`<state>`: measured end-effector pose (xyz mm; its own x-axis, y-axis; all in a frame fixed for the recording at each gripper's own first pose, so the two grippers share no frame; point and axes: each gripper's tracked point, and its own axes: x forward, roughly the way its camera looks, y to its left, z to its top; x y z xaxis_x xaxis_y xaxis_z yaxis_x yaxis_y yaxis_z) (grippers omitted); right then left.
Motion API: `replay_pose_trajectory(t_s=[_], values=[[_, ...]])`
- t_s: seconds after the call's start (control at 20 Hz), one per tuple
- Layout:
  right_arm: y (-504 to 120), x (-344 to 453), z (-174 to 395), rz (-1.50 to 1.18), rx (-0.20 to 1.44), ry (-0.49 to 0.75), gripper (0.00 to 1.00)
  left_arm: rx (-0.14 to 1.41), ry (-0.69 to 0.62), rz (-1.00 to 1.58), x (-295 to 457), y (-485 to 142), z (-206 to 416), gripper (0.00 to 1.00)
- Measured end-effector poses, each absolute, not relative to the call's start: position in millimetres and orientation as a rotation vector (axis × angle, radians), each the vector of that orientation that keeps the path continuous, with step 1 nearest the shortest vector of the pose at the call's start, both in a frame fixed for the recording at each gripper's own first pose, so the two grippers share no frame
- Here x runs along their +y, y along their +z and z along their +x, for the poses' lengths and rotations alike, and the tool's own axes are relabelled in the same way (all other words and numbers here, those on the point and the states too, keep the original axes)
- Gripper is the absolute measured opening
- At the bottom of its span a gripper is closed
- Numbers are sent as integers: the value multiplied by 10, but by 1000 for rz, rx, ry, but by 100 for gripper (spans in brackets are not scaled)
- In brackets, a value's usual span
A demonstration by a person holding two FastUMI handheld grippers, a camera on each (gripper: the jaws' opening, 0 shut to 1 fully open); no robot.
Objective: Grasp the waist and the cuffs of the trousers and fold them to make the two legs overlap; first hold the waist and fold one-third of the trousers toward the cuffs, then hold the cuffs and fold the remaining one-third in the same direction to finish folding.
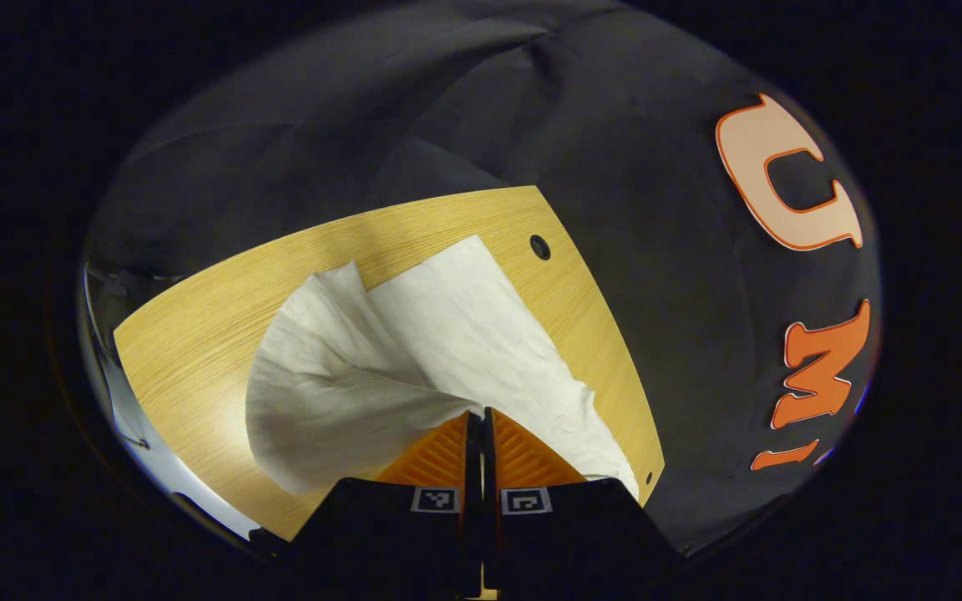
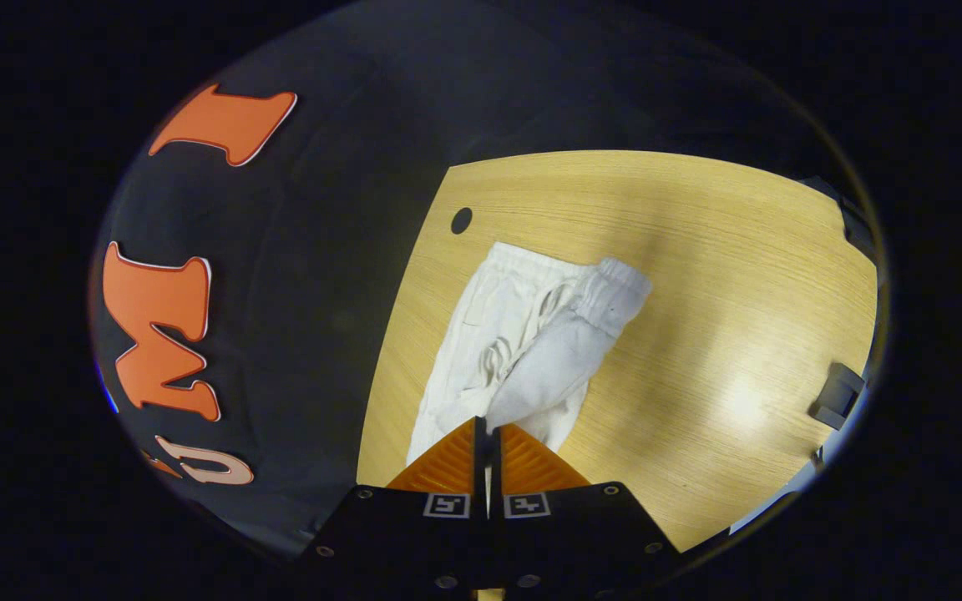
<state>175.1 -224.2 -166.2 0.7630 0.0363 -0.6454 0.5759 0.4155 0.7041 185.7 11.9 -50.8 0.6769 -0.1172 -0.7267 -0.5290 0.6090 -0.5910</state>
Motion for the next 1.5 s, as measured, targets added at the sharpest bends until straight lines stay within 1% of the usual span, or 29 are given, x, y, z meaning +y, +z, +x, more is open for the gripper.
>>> replay_pose_trajectory(t_s=[0.2,0.5,0.65,0.75,0.85,0.9,0.95,1.0,1.15,1.2,1.25,1.3,1.5], values=[[-1572,-2245,2126,1077,658,-369,0,813,238,-855,80,-371,2351,4],[-1657,-2275,2812,1036,704,-376,0,832,198,-753,-4,-371,3207,4],[-1760,-2288,3146,1053,727,-387,0,855,188,-723,-43,-472,3601,4],[-1849,-2308,3267,1050,753,-422,1,876,175,-702,-80,-526,3767,3],[-1883,-2297,3373,1022,763,-419,2,875,158,-668,-115,-570,3962,5],[-1922,-2271,3436,1015,756,-409,10,880,161,-642,-95,-619,4035,9],[-1854,-2222,3459,1020,746,-397,13,885,155,-633,-104,-636,4050,12],[-1827,-2180,3471,1028,741,-393,28,888,143,-632,-128,-623,4030,15],[-1804,-2142,3390,1009,747,-389,58,882,157,-623,-69,-573,3940,66],[-1786,-2164,3335,990,751,-394,88,889,171,-603,1,-524,3880,83],[-1780,-2139,3290,978,750,-388,95,890,170,-604,46,-500,3835,100],[-1750,-2105,3253,972,742,-376,98,886,162,-609,36,-480,3837,100],[-1657,-1981,3090,928,714,-352,98,844,140,-575,175,-347,3616,100]])
